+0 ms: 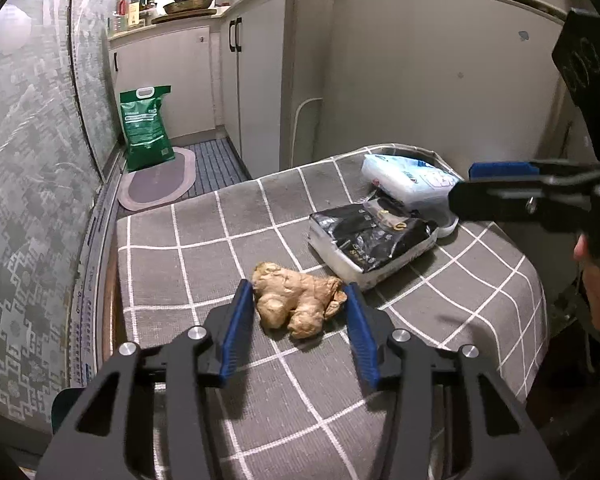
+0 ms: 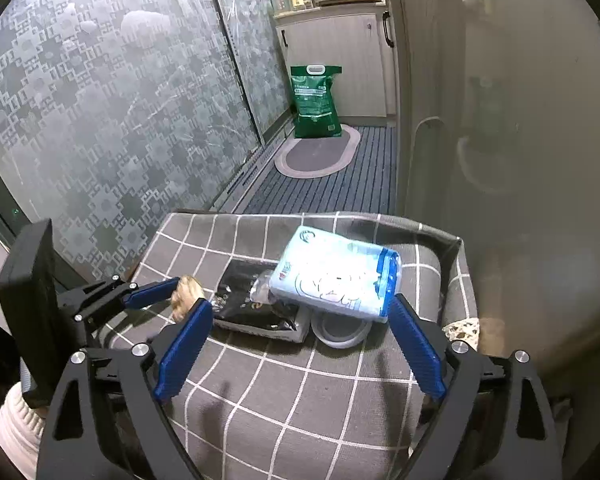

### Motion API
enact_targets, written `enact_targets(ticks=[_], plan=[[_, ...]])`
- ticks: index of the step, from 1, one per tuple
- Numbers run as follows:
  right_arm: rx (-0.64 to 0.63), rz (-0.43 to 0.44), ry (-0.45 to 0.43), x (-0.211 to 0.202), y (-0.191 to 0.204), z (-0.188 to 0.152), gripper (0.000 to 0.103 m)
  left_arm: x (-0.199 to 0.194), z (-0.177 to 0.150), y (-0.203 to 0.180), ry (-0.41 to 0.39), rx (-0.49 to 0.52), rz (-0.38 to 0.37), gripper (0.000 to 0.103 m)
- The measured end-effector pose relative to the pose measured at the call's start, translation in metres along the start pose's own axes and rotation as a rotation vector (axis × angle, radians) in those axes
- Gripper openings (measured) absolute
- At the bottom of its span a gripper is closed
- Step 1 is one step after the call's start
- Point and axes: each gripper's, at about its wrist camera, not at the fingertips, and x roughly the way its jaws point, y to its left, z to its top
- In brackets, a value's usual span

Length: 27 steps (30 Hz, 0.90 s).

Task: Collect trash
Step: 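Grasp the blue-white wipes pack with the right gripper while the left gripper grasps the ginger root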

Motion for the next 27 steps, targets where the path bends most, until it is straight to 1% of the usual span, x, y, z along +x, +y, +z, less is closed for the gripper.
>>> enact_targets(ticks=[6, 13, 19, 22, 27], plan=[[0.017, -0.03, -0.006, 0.009, 0.0, 0.001, 0.093, -0.004, 0.0, 0.004, -0.01, -0.023, -0.006, 0.049], [0.037, -0.085, -0.012, 0.017, -0.004, 0.006, 0.095, -0.017, 0.0, 0.007, -0.05, -0.05, -0.027, 0.049], [0.065, -0.129, -0.01, 0.028, -0.009, 0.01, 0.095, -0.022, -0.002, 0.008, -0.055, -0.042, -0.036, 0.049], [0.081, -0.137, -0.012, 0.032, -0.009, 0.013, 0.095, -0.027, -0.004, 0.007, -0.061, -0.033, -0.041, 0.049], [0.075, -0.163, -0.006, 0.039, -0.003, 0.013, 0.095, -0.037, -0.009, 0.012, -0.078, -0.034, -0.043, 0.049]])
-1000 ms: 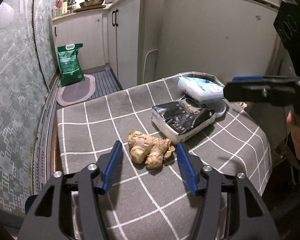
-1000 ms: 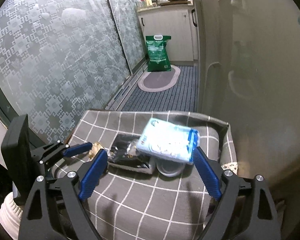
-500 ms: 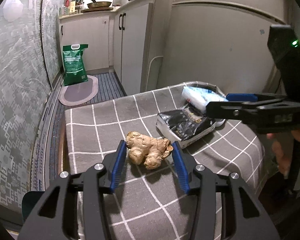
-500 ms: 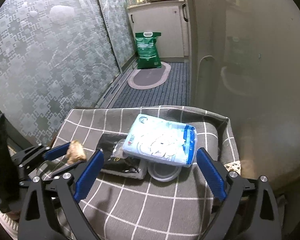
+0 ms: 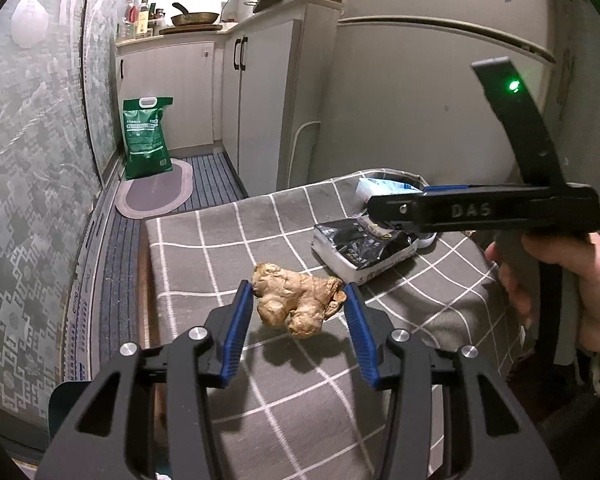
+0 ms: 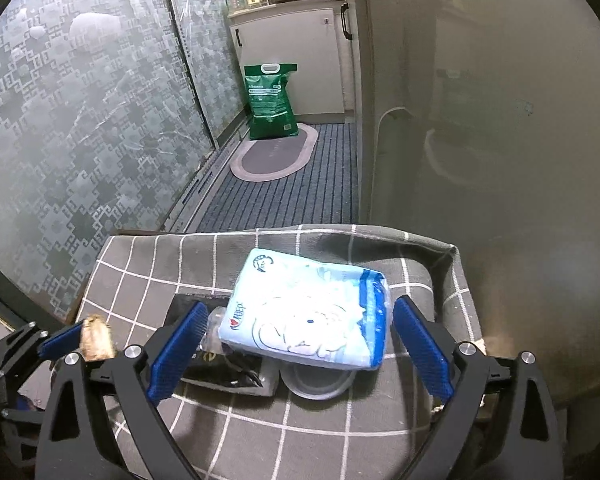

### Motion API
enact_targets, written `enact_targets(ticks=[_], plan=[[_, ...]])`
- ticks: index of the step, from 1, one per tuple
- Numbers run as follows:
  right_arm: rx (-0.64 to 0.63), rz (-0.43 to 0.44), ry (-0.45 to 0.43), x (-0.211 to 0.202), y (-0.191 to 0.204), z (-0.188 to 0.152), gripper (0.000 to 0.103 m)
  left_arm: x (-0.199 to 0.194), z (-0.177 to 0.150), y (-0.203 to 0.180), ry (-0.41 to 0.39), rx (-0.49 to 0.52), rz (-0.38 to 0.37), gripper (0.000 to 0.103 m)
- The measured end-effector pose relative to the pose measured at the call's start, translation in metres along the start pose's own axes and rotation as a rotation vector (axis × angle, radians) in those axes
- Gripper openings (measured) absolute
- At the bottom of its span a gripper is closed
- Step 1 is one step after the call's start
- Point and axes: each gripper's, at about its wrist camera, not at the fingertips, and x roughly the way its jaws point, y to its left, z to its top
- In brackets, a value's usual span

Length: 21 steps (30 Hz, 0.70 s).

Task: Collect trash
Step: 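Grasp the blue-white wipes pack with the right gripper while the left gripper grasps the ginger root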

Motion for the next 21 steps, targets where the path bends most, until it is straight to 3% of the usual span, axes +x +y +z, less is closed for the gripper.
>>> enact_targets(ticks=[4, 5, 6, 21], plan=[[0.019, -0.018, -0.004, 0.004, 0.001, 0.002, 0.095, -0.009, -0.001, 0.007, -0.014, -0.008, 0.003, 0.049], [0.015, -0.029, -0.002, 0.006, 0.002, 0.002, 0.088, -0.012, -0.001, 0.009, -0.018, -0.009, 0.004, 0.049], [0.01, -0.037, 0.007, 0.007, 0.003, 0.003, 0.073, -0.014, -0.001, 0.011, -0.02, -0.009, 0.006, 0.049], [-0.056, -0.02, -0.055, -0.018, 0.044, 0.017, 0.072, -0.048, -0.017, 0.059, -0.042, -0.077, 0.066, 0.049]])
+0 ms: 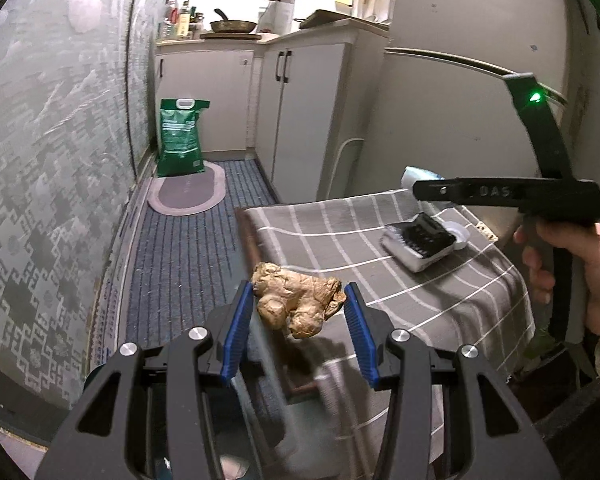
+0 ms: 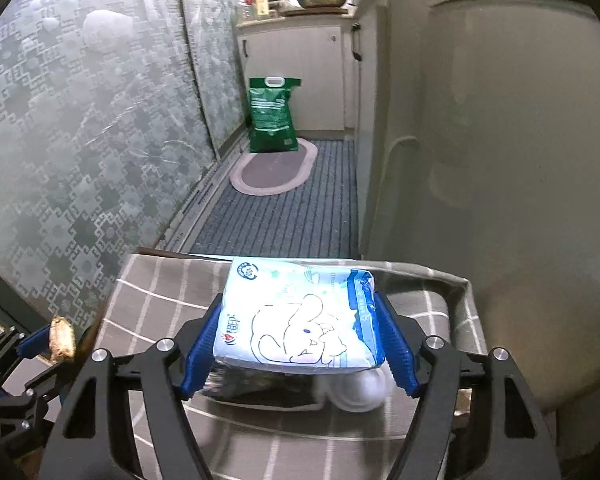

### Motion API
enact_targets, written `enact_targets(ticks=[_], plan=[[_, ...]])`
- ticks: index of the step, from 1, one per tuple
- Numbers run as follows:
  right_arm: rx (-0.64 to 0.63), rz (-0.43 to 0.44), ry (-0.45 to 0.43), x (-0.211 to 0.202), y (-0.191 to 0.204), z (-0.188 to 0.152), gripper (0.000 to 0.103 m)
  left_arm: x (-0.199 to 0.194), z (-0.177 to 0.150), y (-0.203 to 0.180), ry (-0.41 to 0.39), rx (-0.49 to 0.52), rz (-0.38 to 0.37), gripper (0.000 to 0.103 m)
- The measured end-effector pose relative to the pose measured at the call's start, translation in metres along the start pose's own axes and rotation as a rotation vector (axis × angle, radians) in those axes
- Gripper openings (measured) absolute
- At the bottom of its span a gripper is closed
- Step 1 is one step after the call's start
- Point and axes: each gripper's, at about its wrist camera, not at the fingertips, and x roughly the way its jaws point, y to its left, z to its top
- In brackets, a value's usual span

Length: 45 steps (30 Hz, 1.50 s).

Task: Collect trash
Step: 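Grasp the blue-white wipes pack with the right gripper while the left gripper grasps the ginger root, then carry the ginger and wipes pack over the teal bin and open both grippers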

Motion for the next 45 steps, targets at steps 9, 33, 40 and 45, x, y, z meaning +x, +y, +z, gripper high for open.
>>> enact_targets(ticks=[9, 33, 40, 45], plan=[[-0.069, 0.097, -0.023, -0.011, 0.051, 0.007, 0.072, -0.01, -0.012, 0.033, 0.012, -0.038, 0.052, 0.049], [-0.226, 0.291, 0.026, -0.002, 0.167, 0.003, 0.072, 0.014, -0.1, 0.112, 0.298, -0.08, 0.177, 0.049], [-0.254, 0.342, 0.079, 0.011, 0.197, -0.007, 0.072, 0.023, -0.122, 0.121, 0.377, -0.088, 0.16, 0.049], [-0.283, 0.37, 0.126, 0.022, 0.221, -0.017, 0.072, 0.026, -0.133, 0.121, 0.42, -0.062, 0.141, 0.051]])
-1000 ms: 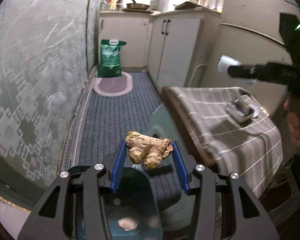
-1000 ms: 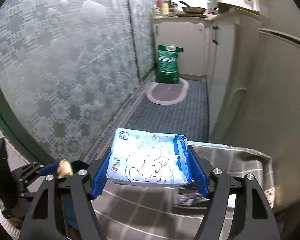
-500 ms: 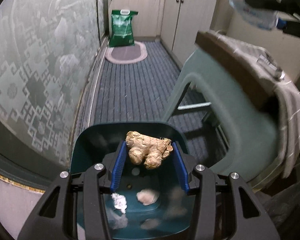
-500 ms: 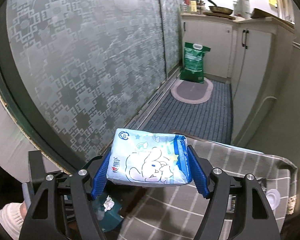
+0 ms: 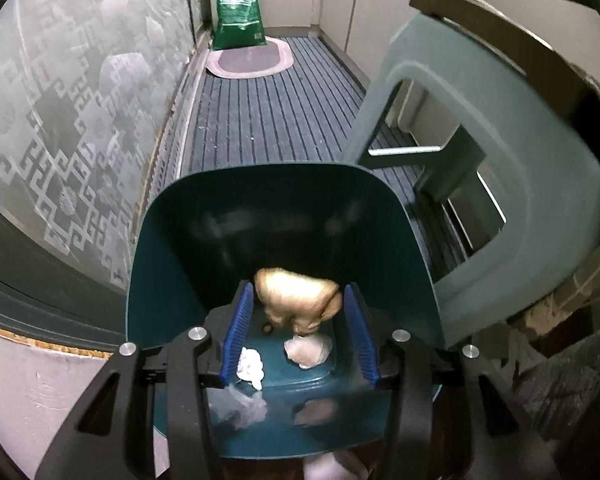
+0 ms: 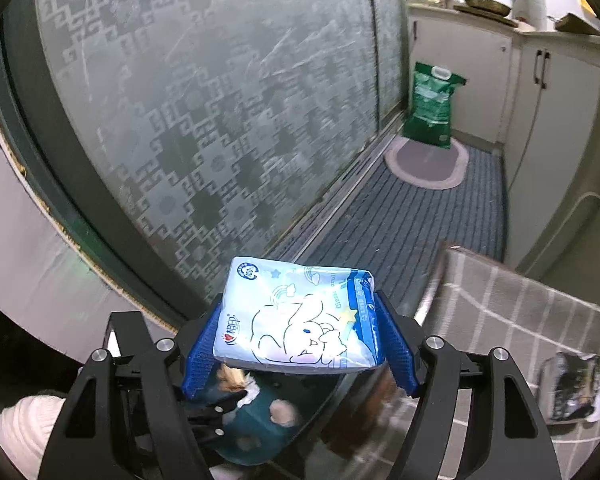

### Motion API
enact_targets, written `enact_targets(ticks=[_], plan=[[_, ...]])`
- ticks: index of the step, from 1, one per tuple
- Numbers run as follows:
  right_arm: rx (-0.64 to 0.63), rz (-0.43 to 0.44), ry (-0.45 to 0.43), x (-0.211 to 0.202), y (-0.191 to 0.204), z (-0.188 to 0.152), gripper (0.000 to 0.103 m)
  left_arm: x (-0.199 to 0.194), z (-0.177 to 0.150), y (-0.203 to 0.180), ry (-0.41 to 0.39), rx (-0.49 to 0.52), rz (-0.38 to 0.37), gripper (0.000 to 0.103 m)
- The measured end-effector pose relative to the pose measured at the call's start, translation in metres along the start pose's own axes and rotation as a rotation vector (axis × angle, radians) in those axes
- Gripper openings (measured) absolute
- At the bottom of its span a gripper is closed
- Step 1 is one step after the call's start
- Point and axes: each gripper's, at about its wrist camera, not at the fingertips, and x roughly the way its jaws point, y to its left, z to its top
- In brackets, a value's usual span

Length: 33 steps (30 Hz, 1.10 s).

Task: Collect trash
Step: 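Carry the ginger and wipes pack over the teal bin and open both grippers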

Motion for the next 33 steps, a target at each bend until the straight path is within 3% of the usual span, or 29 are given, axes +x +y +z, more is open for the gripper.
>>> enact_targets(ticks=[5, 10, 21, 33], plan=[[-0.023, 0.014, 0.036, 0.016, 0.017, -0.002, 0.072, -0.004, -0.006, 0.01, -0.007, -0.007, -0.001, 0.051], [-0.031, 0.024, 0.058, 0.028, 0.025, -0.003, 0.072, -0.017, -0.007, 0.025, -0.045, -0.053, 0.01, 0.042], [-0.061, 0.021, 0.156, 0.07, 0.045, -0.024, 0.072, -0.071, -0.006, 0.057, -0.227, -0.167, 0.028, 0.022], [-0.091, -0.003, 0.28, 0.111, 0.047, -0.064, 0.072, -0.12, 0.001, 0.055, -0.383, -0.177, 0.006, 0.018]])
